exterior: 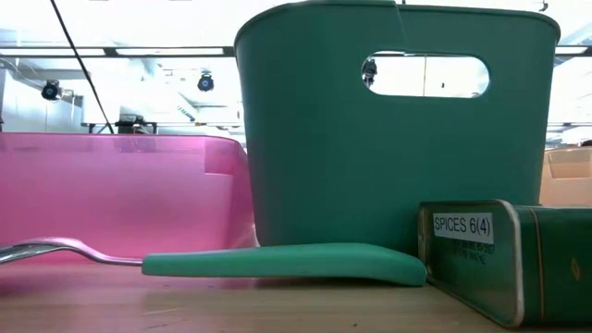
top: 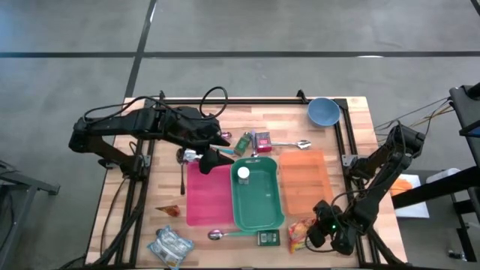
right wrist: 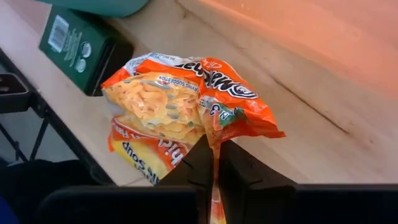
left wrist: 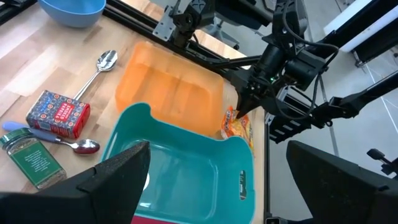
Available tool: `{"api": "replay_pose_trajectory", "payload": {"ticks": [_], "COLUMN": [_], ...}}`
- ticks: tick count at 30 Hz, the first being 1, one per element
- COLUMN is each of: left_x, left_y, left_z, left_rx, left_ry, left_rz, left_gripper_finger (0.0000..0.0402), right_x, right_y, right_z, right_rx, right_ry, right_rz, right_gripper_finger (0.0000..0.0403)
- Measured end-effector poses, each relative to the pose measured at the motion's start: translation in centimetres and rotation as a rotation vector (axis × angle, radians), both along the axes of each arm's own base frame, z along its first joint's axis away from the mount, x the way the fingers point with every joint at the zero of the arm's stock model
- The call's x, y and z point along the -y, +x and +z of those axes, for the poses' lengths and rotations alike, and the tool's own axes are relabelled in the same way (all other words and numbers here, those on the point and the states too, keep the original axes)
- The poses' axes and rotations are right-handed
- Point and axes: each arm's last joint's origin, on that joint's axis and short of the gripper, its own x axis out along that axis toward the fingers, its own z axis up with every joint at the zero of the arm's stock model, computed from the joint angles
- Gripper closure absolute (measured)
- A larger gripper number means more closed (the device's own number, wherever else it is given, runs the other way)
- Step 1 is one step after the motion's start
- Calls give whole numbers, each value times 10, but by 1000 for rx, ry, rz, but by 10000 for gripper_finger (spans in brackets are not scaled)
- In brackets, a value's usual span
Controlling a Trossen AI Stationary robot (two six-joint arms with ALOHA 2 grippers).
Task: Pick & Place Food Item
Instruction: Put the orange noodle pack into the orange bin
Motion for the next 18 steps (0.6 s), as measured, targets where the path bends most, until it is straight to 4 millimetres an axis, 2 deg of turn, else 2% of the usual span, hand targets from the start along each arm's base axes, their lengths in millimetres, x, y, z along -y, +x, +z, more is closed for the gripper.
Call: {"api": "replay_pose_trajectory", "payload": {"ticks": [5,10,18], "left_x": [0,0,0], "left_y": [0,0,0], "left_z": [0,0,0], "left_rx": [0,0,0], "left_ry": [0,0,0], "left_rz": [0,0,0], "left_gripper_finger": [22,22,22], "right_x": [-5,-14,-15], "right_y": [3,9,12], "right_z": [9,28,82], "right_rx": [22,53,63], "right_ry": [8,9,-157], "right_rz": [37,97,129], "right_gripper_finger": [392,392,392]}}
